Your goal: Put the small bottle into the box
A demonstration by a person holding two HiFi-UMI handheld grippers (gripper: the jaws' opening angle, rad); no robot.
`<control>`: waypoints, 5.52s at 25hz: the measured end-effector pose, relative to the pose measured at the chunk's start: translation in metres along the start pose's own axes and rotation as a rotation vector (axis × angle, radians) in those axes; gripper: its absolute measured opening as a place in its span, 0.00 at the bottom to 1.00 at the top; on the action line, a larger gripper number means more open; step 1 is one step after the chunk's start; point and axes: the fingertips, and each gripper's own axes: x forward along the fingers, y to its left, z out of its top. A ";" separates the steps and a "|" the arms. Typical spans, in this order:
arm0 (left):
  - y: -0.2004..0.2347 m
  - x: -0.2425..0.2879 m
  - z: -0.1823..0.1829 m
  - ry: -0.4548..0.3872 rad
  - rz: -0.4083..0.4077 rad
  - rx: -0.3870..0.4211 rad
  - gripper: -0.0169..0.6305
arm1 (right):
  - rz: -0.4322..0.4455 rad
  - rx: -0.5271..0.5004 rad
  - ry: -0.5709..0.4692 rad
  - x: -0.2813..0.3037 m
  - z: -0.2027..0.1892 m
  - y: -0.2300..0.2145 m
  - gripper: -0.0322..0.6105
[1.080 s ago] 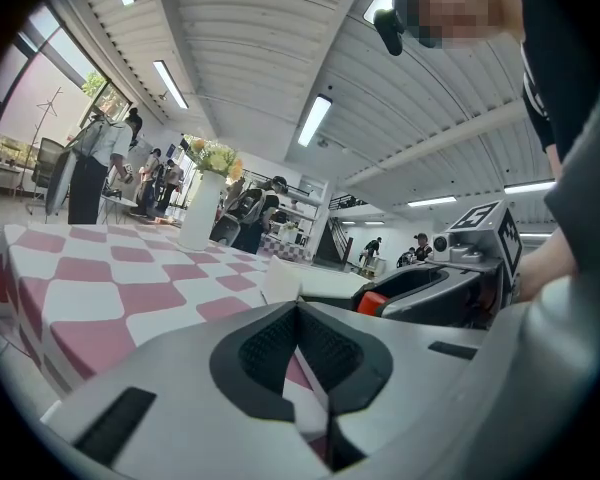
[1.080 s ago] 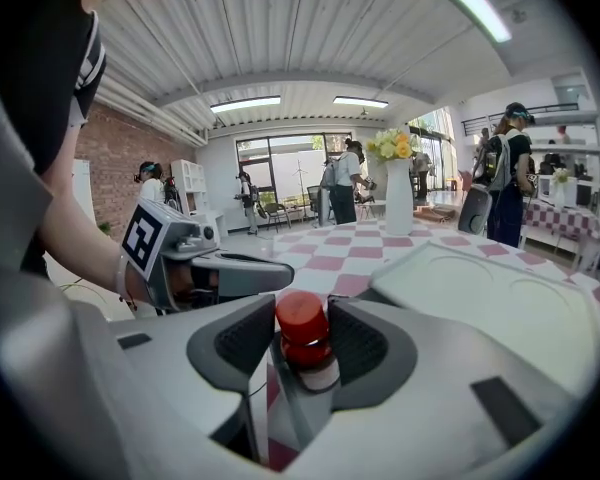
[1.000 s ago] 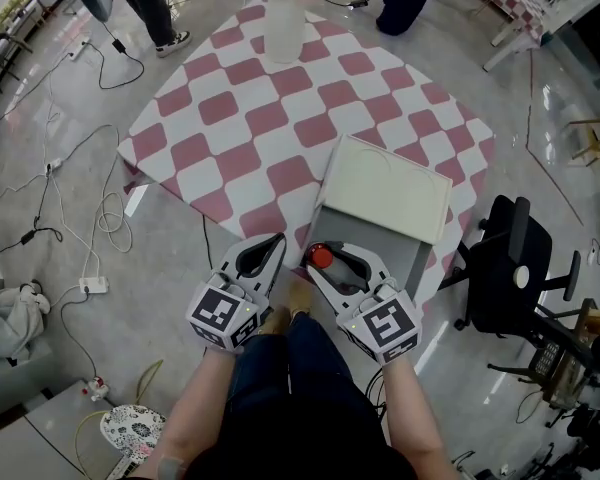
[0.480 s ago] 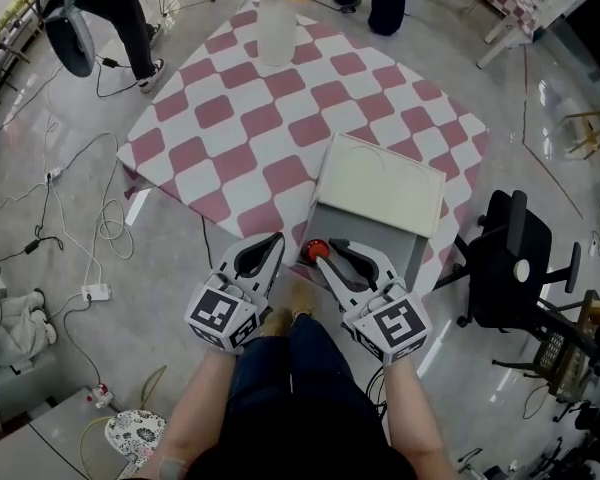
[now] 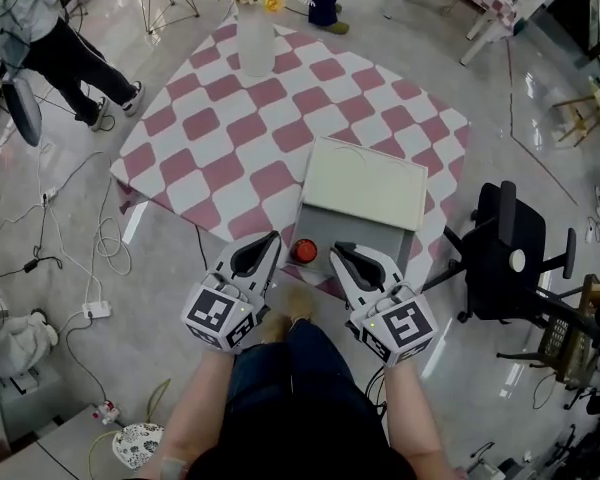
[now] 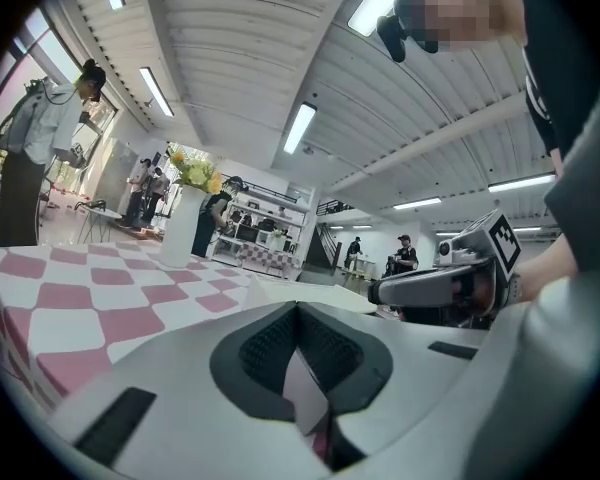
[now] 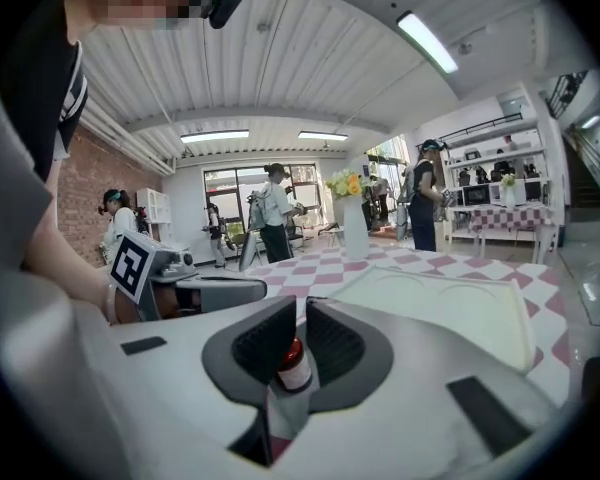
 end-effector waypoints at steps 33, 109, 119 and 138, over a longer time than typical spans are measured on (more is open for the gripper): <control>-0.022 0.011 0.044 -0.052 -0.055 0.067 0.03 | -0.137 0.096 -0.169 -0.060 0.041 -0.034 0.06; -0.037 0.014 0.129 -0.172 -0.042 0.122 0.03 | -0.306 0.025 -0.329 -0.129 0.111 -0.071 0.06; -0.033 0.015 0.131 -0.178 -0.036 0.123 0.03 | -0.316 0.006 -0.316 -0.127 0.112 -0.074 0.06; -0.030 0.013 0.128 -0.176 -0.027 0.121 0.03 | -0.301 0.016 -0.328 -0.126 0.111 -0.071 0.05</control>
